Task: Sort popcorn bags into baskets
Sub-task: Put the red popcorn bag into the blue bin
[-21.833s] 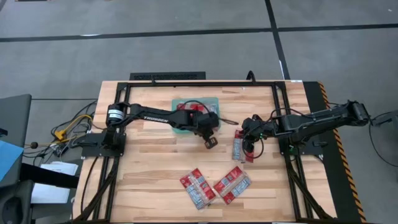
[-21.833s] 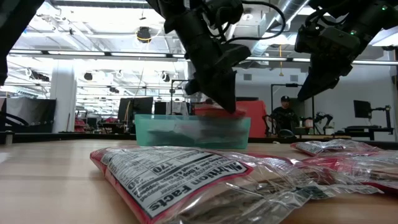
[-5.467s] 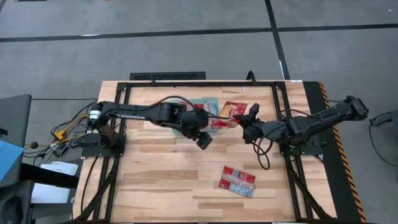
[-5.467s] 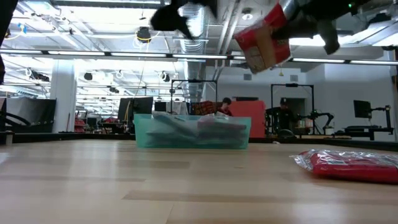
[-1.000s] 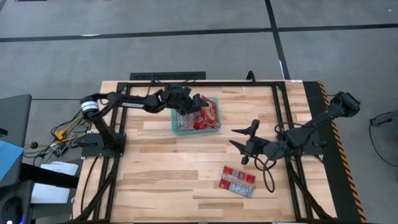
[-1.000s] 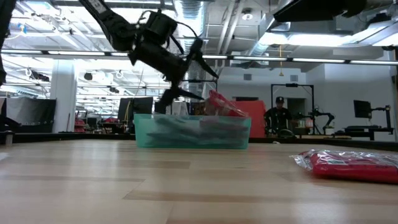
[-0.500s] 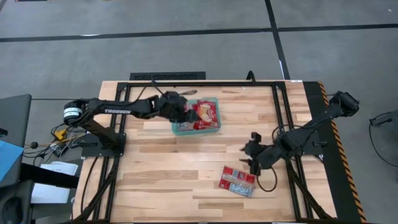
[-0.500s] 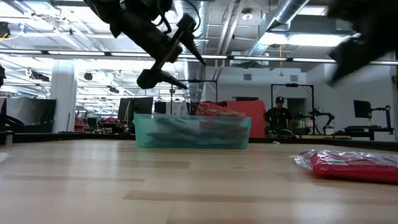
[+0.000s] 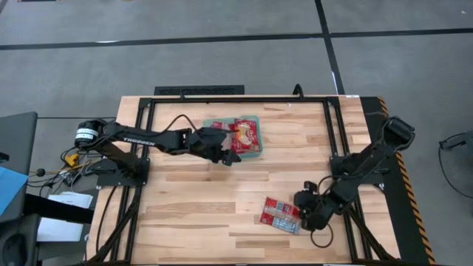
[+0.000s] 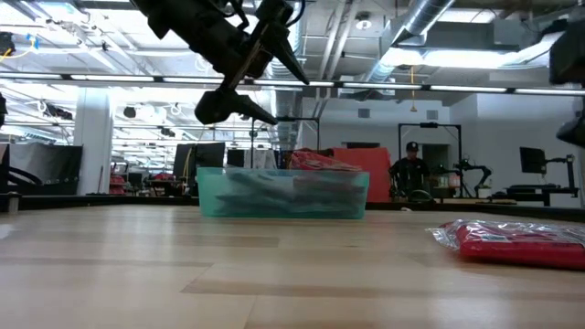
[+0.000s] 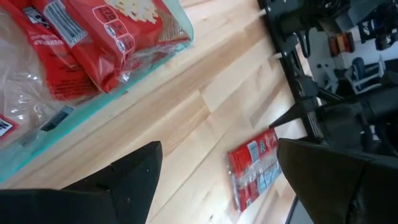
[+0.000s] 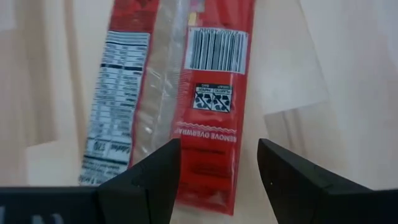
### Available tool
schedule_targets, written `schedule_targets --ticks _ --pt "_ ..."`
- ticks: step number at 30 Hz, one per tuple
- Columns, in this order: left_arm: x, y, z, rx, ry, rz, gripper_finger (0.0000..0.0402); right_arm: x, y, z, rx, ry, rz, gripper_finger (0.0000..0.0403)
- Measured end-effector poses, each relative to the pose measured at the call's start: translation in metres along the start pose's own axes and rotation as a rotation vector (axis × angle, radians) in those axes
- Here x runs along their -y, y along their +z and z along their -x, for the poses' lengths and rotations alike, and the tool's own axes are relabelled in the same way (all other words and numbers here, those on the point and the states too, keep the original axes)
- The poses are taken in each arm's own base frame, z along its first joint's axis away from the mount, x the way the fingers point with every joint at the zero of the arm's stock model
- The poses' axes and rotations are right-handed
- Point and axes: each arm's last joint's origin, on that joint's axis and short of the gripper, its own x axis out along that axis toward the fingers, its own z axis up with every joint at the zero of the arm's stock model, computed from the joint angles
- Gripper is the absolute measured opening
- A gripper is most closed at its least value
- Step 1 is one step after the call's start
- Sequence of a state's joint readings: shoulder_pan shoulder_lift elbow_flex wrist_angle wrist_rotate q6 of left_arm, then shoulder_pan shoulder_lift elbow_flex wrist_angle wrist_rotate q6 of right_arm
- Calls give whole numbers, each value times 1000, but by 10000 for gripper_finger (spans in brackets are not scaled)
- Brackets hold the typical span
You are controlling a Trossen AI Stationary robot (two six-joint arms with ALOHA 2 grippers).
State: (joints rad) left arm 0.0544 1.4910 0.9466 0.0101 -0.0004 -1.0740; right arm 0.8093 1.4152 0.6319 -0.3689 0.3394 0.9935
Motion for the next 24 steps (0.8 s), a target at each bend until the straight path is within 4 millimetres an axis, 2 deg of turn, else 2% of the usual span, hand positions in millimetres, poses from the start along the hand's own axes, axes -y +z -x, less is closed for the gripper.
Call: schedule_targets --ticks 8,11,18,24 --pt "3 -7 0 -9 -3 -9 304 0 -4 -30 -124 -26 -45 228" --pt "4 -8 0 -17 -8 -5 304 -1 -4 -36 -149 -34 -49 188" --pt "5 -9 0 -20 -6 -1 304 4 2 -27 -134 -24 -107 25" --pt "5 -9 0 -29 -13 57 304 10 11 -18 -47 -52 -119 19"
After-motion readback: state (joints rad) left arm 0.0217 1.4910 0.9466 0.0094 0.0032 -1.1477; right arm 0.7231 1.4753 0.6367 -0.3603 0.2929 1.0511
